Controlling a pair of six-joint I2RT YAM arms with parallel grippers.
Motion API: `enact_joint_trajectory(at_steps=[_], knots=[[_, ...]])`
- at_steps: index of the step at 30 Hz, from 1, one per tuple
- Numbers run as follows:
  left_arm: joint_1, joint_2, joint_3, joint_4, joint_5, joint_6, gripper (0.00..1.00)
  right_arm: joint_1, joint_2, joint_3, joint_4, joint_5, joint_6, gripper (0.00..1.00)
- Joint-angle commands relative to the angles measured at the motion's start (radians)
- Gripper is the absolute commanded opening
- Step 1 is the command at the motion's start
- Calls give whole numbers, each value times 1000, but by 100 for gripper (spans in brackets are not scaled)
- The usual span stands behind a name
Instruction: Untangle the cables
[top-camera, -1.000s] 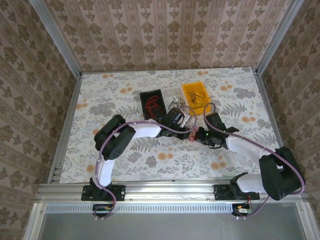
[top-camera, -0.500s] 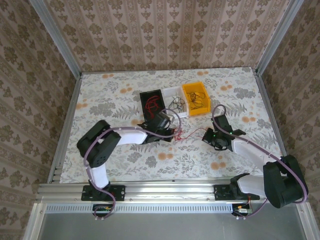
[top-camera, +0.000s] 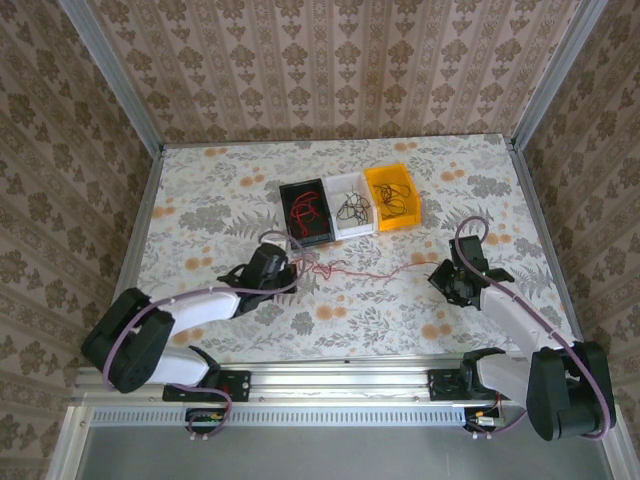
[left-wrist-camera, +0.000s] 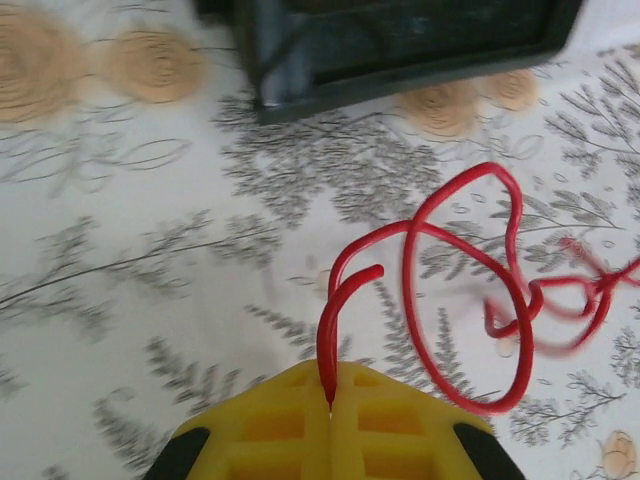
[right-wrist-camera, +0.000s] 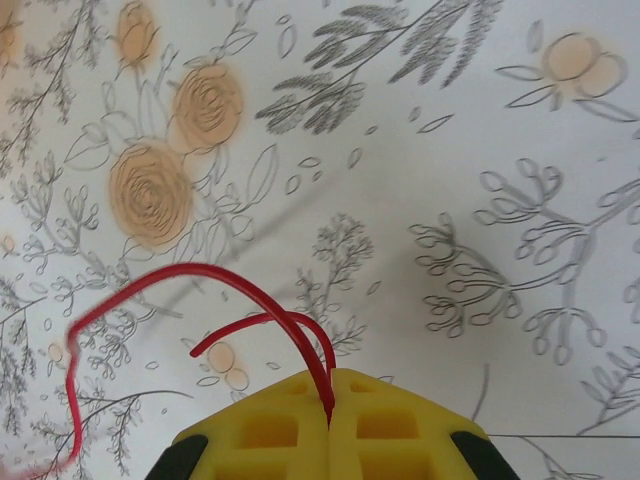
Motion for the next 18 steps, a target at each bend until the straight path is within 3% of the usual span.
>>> enact_joint_trajectory(at_steps=[1,7,13,18], knots=[[40,-80,-58,-11,-75,-80,0,-27,-21,3,-62,42,22,2],[108,-292,-134,-93,-95,-120,0,-78,-46,5,-103,81,30,3],[229,-676,-208,-326,-201,-188,0,-145,-68,3,-113,81,15,3],[333,-858,-212,-393,-128,-182,0,-158,-25,15,-90,62,-16,3]])
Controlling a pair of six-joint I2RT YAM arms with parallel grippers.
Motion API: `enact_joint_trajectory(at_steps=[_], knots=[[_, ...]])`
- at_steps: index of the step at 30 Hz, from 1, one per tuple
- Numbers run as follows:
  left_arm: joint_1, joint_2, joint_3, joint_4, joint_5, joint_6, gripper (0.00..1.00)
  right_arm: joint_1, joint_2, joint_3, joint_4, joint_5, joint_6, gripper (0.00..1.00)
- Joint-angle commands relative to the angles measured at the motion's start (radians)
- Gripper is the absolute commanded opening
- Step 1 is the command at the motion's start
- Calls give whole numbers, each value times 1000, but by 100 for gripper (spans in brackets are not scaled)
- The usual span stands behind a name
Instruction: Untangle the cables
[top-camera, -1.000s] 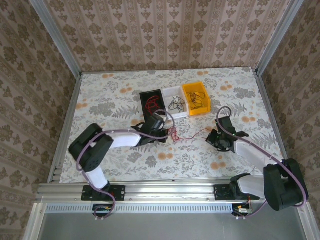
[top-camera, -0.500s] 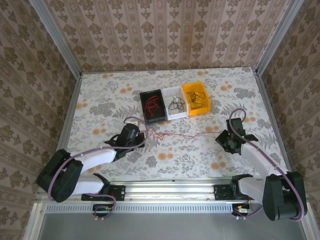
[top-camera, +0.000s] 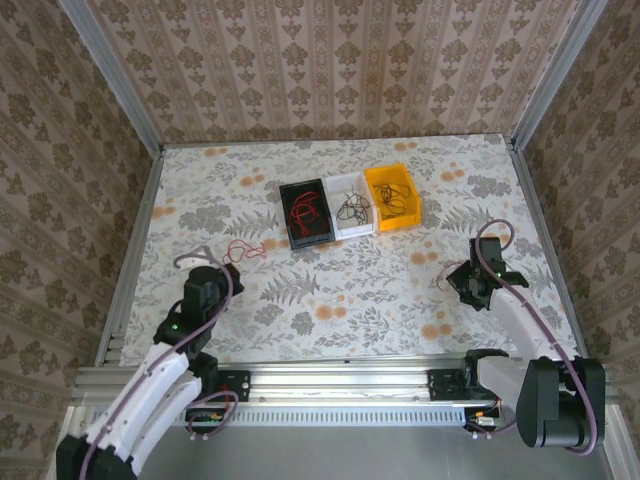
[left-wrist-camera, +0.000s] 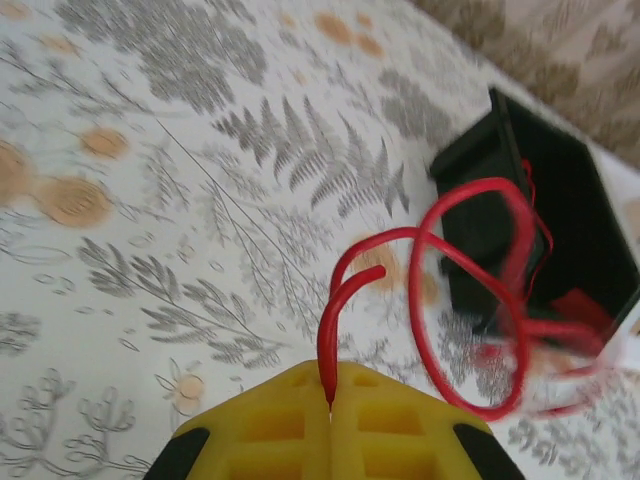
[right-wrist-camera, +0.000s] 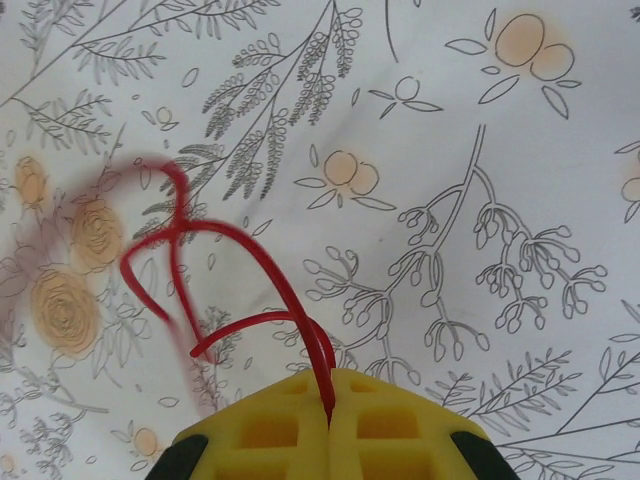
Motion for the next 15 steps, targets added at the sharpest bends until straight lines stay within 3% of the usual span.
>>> enact_joint_trajectory(at_steps=[1,8,15], knots=[[34,-46,0,-74,50,-4,0,-4,26,16,-7,-9,-22,3],[35,103,120,77,215,76,0,23,74,28,62,-102,-82,4],[7,465,394,96,209,144,0,96,110,44,69,-112,-146,4]])
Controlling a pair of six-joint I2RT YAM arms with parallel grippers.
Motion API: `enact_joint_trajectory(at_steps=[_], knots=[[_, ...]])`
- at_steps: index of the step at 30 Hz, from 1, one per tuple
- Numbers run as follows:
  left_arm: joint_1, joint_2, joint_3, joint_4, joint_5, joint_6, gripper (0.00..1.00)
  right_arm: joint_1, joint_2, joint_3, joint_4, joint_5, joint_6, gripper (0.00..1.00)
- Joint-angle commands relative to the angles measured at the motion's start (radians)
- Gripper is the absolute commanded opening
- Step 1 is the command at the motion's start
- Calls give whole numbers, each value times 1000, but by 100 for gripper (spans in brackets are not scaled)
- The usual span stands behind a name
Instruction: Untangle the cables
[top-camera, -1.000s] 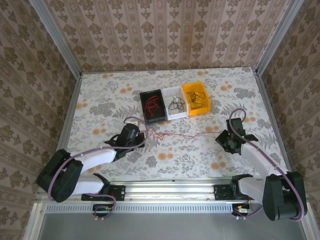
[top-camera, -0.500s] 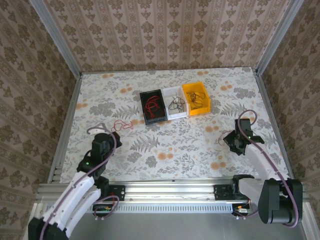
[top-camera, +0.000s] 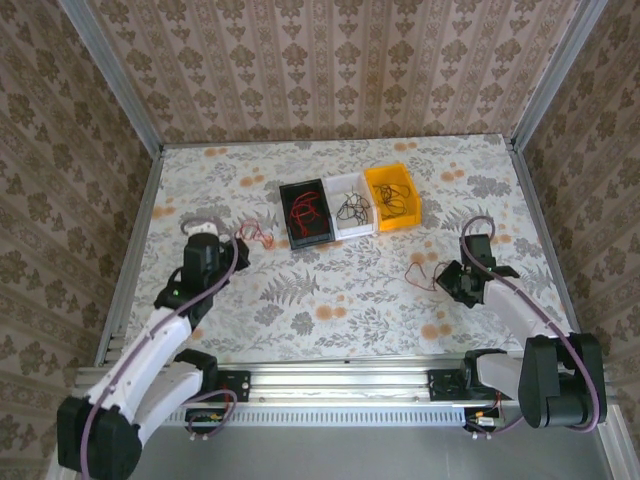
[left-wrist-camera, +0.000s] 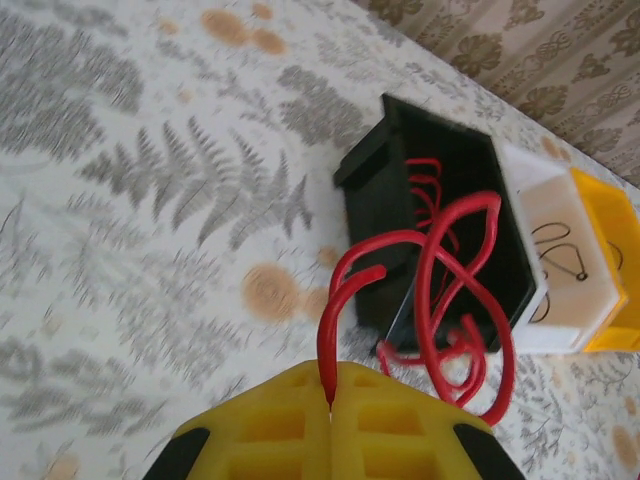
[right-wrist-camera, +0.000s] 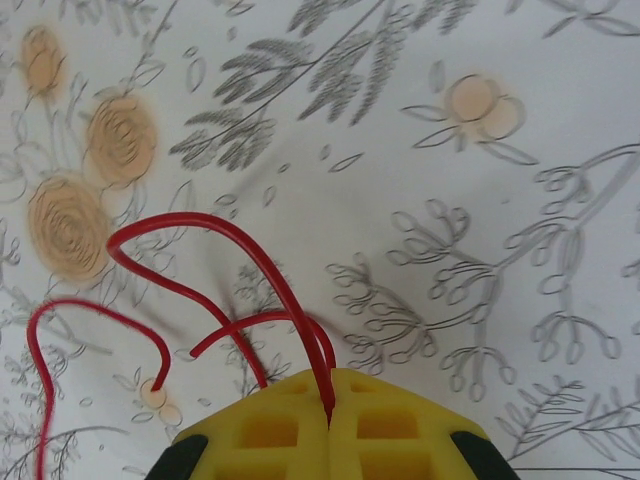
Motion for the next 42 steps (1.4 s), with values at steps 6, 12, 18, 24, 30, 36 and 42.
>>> enact_joint_trajectory(at_steps=[6,12,18,24,30,36,42], knots=[[-122,450,364,34,-82,114,0,70,6,36,18,-21,-54,4],[-181,727,584,34,-150,144,4,95,1,48,23,-30,-65,5],[-200,840,755,-118,-266,150,62,135,-30,59,17,-31,-91,5],[-218,756,711,-106,-351,113,85,186,-46,87,34,-53,-129,5],[-218,601,477,-174,-457,-135,85,268,-68,190,13,-100,-161,5],[-220,428,233,-327,-546,-399,84,365,-42,380,-30,-108,-183,5],[-195,326,131,-426,-591,-511,84,435,124,586,-7,-92,-175,5]])
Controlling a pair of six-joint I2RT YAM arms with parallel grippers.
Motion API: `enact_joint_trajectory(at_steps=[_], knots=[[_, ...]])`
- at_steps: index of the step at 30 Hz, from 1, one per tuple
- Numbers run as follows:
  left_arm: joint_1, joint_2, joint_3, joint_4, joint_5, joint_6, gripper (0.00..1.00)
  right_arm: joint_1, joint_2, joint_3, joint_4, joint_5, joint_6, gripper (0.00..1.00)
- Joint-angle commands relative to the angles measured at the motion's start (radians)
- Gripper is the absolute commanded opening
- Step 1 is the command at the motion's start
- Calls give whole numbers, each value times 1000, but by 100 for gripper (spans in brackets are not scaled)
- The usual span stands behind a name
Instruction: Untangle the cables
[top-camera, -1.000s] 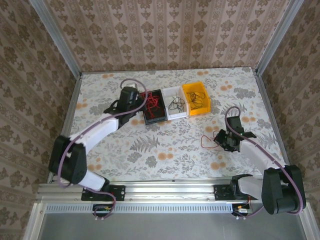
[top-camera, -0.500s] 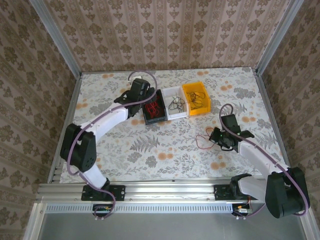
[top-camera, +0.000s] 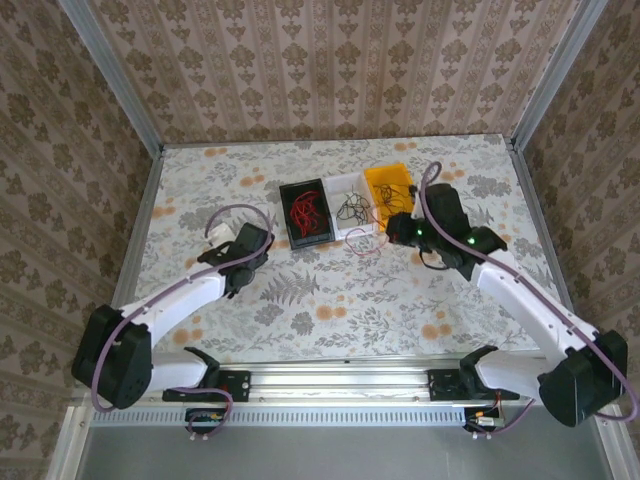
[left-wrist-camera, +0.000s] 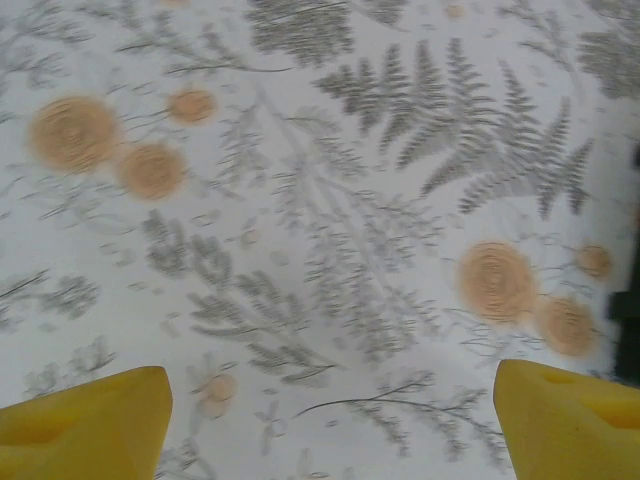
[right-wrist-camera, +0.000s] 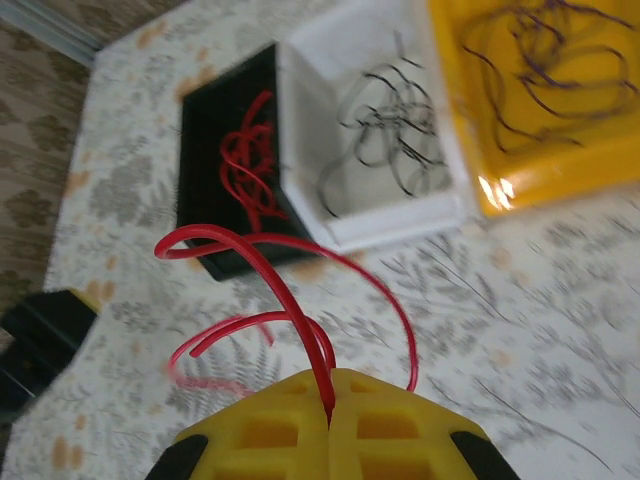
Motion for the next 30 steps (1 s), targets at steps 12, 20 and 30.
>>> enact_joint_trajectory(at_steps=[12,20,30], knots=[[82,-47,-56,-57,-11,-102,84,92,665,616,-85,37,-33,5],[111,-26,-68,-18,23,-85,84,134,952,922,-219,73,-80,5],[114,26,-47,0,49,-63,84,155,1081,1013,-271,70,-74,7]])
